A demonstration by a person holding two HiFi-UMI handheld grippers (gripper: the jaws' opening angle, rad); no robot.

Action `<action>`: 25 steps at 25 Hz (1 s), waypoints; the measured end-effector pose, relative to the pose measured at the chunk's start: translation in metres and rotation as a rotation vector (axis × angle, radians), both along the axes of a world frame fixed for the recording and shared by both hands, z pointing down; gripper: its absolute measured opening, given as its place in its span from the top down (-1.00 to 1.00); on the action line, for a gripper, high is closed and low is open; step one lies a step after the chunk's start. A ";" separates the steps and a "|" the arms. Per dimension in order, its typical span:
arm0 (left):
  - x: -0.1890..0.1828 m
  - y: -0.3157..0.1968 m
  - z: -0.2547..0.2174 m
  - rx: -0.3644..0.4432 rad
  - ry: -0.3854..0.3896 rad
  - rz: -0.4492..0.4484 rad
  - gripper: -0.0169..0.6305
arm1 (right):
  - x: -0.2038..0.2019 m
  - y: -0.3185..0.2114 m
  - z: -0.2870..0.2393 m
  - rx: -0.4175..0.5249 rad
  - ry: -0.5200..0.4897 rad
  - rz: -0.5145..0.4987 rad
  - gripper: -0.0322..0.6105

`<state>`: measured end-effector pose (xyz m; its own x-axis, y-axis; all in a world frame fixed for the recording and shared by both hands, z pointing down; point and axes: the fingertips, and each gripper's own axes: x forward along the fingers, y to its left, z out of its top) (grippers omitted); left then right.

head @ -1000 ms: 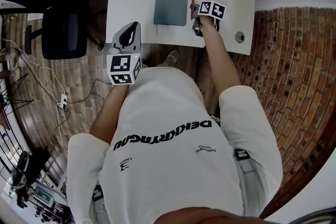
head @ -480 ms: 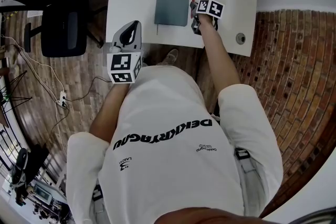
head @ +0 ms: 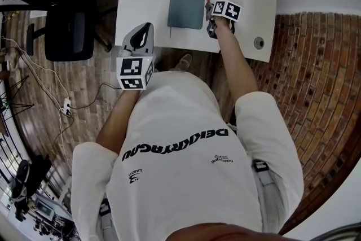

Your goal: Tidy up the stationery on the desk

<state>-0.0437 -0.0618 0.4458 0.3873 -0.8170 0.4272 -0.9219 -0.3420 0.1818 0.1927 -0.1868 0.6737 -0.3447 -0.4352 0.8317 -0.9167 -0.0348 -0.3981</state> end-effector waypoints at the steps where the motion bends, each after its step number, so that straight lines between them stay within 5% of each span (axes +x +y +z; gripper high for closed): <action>1: -0.001 0.000 -0.001 0.000 0.002 0.000 0.95 | 0.001 0.000 -0.003 0.009 0.008 0.004 0.65; 7: -0.002 0.000 -0.005 0.014 0.017 0.014 0.96 | 0.006 -0.001 -0.040 0.109 -0.012 0.038 0.65; 16: 0.020 -0.005 -0.016 0.049 0.044 0.100 0.96 | -0.005 0.025 -0.146 0.392 -0.101 0.115 0.76; 25: 0.047 -0.003 -0.033 0.094 0.069 0.187 0.96 | -0.029 0.063 -0.237 0.673 -0.027 0.030 0.90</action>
<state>0.0038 -0.0652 0.4125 0.5619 -0.7630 0.3196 -0.8271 -0.5245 0.2018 0.1640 -0.1240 0.4365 -0.3415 -0.8651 0.3675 -0.9085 0.2036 -0.3648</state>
